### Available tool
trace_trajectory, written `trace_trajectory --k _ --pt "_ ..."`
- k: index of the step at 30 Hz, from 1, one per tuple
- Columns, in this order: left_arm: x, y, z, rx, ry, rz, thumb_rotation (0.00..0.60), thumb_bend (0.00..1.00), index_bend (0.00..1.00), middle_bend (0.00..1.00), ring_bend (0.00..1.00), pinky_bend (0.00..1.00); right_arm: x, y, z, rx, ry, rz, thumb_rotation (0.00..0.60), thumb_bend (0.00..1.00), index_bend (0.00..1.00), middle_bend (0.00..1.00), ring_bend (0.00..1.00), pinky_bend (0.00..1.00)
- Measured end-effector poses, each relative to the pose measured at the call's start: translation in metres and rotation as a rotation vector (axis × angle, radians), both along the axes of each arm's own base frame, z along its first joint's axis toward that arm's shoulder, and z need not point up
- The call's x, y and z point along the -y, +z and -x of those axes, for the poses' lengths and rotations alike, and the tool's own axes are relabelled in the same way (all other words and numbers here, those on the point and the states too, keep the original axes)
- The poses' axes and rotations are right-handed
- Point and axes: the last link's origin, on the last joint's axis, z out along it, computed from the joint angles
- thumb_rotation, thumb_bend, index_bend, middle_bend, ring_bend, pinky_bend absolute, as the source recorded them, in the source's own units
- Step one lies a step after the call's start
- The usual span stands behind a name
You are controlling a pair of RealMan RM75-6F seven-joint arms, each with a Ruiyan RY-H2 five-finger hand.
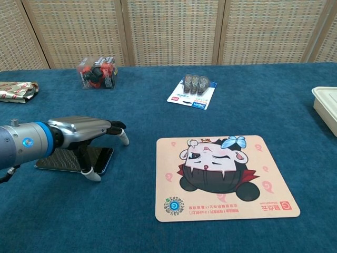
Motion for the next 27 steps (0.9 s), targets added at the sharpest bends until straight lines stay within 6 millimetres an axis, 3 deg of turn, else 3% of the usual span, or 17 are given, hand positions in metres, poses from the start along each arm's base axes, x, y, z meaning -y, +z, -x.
trace_trajectory --k 5,13,18,27 --pt "-0.001 -0.013 -0.004 -0.01 0.033 -0.009 0.6 0.02 0.22 0.0 0.0 0.0 0.0 0.003 0.001 0.012 -0.001 0.003 0.6 0.0 0.0 0.0 0.0 0.0" --pt "-0.001 -0.019 -0.007 -0.031 0.041 -0.041 0.6 0.13 0.42 0.0 0.0 0.0 0.0 0.004 0.002 0.019 -0.002 0.006 0.6 0.0 0.0 0.0 0.0 0.0" --pt "-0.001 -0.015 -0.004 -0.053 0.056 -0.06 0.6 0.15 0.5 0.0 0.0 0.0 0.0 0.005 0.002 0.02 -0.003 0.007 0.6 0.0 0.0 0.0 0.0 0.0" --pt "-0.003 0.0 -0.001 -0.056 0.081 -0.079 0.6 0.16 0.54 0.0 0.0 0.0 0.0 0.004 0.001 0.02 -0.004 0.003 0.6 0.0 0.0 0.0 0.0 0.0"
